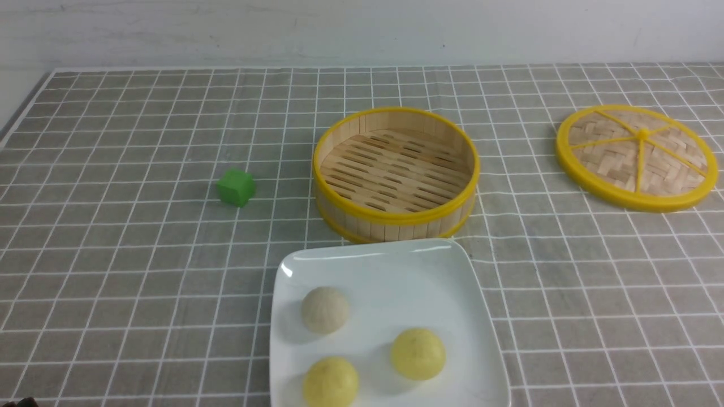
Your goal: Put the steamed buns into the plate on the grey tablecloth.
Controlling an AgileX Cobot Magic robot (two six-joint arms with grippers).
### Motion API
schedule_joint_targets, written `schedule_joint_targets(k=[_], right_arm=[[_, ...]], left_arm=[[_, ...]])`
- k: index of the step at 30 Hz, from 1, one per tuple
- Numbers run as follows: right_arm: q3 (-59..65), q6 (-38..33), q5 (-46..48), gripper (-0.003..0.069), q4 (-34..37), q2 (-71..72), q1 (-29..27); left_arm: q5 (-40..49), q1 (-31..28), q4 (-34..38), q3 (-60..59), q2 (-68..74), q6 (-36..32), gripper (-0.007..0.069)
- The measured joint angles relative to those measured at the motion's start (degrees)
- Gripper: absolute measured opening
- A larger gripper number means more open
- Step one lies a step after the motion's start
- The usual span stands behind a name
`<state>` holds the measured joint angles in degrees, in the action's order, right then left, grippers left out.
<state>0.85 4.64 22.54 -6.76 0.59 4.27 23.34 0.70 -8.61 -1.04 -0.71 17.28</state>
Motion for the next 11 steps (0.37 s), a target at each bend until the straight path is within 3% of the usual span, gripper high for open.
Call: schedule_joint_targets(k=[11], right_arm=[[0.0,0.0,0.0,0.0238,0.0,0.0,0.0]], left_arm=[[0.0,0.0,0.0,0.0,0.0,0.0,0.0137]])
